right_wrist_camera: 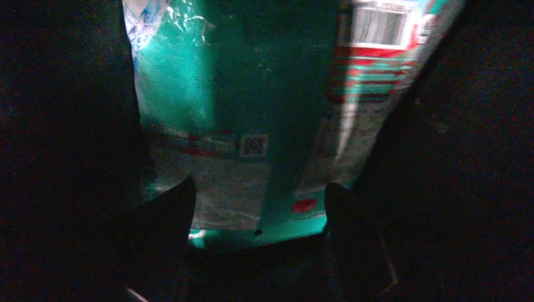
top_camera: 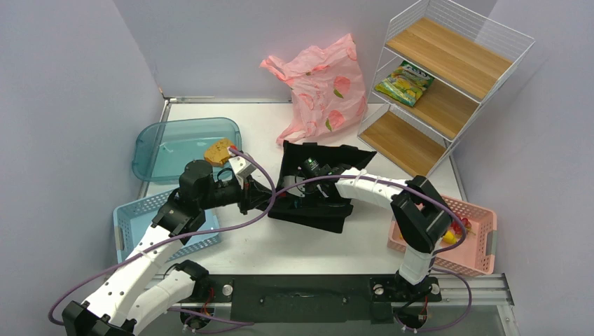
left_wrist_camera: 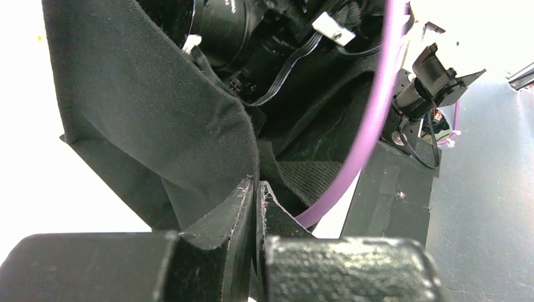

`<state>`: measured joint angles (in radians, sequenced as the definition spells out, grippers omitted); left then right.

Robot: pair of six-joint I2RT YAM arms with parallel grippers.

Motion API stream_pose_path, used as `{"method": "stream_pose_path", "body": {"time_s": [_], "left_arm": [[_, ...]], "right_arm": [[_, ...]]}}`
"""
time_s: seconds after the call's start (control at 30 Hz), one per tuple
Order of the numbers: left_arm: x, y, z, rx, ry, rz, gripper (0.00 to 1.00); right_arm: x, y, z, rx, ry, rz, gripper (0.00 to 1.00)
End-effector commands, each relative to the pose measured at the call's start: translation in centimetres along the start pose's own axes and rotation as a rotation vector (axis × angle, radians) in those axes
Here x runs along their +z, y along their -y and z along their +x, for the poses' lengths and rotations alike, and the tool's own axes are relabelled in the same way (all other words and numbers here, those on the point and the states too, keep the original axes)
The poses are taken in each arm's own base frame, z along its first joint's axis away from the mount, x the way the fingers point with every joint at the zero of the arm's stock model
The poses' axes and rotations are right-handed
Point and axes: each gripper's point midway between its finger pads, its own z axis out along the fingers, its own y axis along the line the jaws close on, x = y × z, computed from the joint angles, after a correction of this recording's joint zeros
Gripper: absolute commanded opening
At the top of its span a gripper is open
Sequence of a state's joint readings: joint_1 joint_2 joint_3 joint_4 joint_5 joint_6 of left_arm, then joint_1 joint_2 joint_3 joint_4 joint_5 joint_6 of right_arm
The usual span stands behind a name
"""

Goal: Untie the knot of the grocery bags and take out the mixed food

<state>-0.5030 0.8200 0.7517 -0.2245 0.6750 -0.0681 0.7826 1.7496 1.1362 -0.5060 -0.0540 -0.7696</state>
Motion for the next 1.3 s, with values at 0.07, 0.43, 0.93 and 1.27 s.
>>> {"method": "stream_pose_path", "body": {"time_s": [0.07, 0.43, 0.93, 1.27], "left_arm": [[-0.4, 1.7, -4.7, 0.07, 0.11, 0.064, 0.0], [0.3, -0.9, -5.0, 0.095, 0.085, -0.042, 0.0], [-0.7, -6.3, -8.1, 0.169, 0.13, -0.328, 0.02], [-3.3, -0.2, -11.6, 0.699, 0.029, 0.012, 0.68]], "right_arm": [[1.9, -0.7, 3.6, -0.022, -0.118, -0.066, 0.62], [-6.2, 0.1, -2.4, 0.073, 0.204, -0.146, 0.0], [-22.0, 5.6, -7.8, 0.309, 0.597, -0.015, 0.0], [-27.8, 7.5, -9.1, 0.467, 0.75, -0.014, 0.0]]}}
